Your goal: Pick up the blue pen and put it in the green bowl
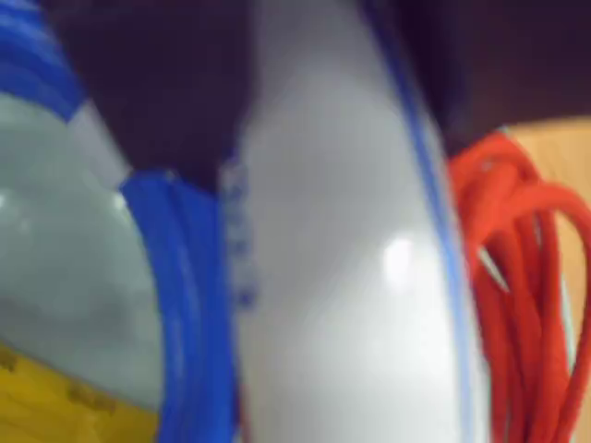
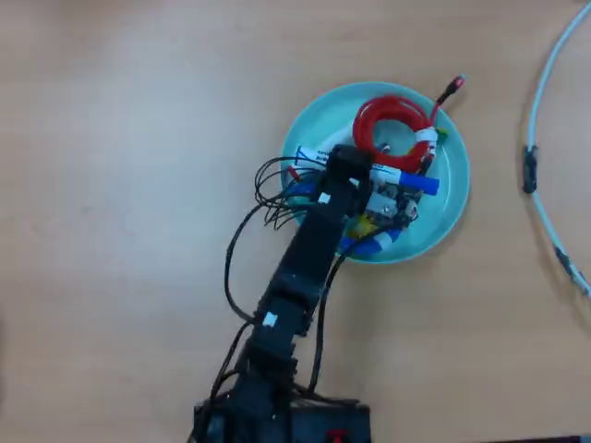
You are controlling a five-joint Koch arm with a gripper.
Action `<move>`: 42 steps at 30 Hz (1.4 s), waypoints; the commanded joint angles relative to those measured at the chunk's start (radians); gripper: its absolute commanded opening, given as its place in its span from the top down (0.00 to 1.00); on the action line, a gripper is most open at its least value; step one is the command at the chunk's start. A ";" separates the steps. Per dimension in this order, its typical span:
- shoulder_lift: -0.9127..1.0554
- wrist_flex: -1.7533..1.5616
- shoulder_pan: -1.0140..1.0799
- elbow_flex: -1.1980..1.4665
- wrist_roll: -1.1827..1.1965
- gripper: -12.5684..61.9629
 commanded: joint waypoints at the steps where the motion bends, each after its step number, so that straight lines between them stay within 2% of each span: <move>1: 0.005 -0.067 0.002 -0.094 -0.002 0.78; 7: -0.021 -0.067 -0.009 -0.095 0.006 0.58; 11: -0.020 -0.060 -0.006 -0.089 0.011 0.52; 21: 0.002 -0.057 -0.008 -0.029 0.011 0.52; 26: 0.124 -0.020 -0.012 -0.008 0.012 0.52; 34: 0.314 0.354 -0.025 -0.025 0.037 0.52; 42: 0.479 0.626 -0.072 0.094 0.049 0.52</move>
